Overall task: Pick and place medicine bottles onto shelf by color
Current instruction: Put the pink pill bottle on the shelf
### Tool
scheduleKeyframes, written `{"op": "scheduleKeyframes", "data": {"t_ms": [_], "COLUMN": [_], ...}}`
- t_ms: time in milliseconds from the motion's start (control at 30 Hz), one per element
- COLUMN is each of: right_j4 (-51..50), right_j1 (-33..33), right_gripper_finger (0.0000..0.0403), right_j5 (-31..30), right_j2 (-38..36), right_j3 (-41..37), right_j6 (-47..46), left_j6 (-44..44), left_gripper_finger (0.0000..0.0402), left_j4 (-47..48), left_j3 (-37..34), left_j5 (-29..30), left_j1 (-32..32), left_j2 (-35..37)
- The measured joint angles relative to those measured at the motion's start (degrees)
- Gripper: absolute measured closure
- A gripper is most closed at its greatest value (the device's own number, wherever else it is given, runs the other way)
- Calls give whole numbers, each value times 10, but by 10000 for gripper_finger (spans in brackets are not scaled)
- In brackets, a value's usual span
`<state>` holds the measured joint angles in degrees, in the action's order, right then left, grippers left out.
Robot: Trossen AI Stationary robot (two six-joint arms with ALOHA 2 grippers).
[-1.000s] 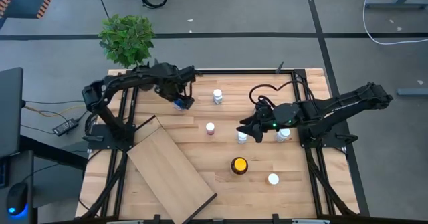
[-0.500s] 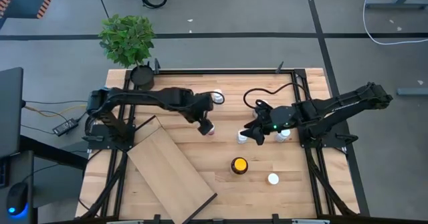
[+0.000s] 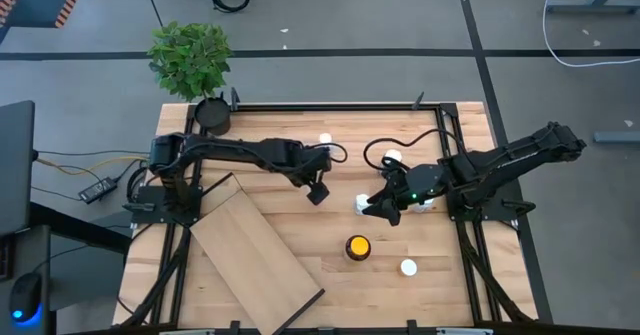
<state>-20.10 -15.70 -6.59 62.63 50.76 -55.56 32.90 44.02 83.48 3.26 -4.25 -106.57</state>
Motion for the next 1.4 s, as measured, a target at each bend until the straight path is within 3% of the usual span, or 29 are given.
{"op": "scheduleKeyframes", "data": {"t_ms": [533,1033,1200,1400], "right_j4": [0,3,5,6], "right_j1": [0,0,0,0], "right_gripper_finger": [142,142,142,142], "right_j5": [3,3,3,2], "right_j2": [0,0,0,0], "right_j3": [0,0,0,0], "right_j6": [-9,-14,-17,-15], "left_j6": [-41,-40,-40,-40], "left_gripper_finger": [56,197,221,217], "left_j4": [-20,-12,7,91], "left_j3": [-1,-1,-1,-1], "left_j5": [12,-5,-17,-35], "left_j1": [0,7,7,7], "left_j2": [-49,-64,-59,-32]}}
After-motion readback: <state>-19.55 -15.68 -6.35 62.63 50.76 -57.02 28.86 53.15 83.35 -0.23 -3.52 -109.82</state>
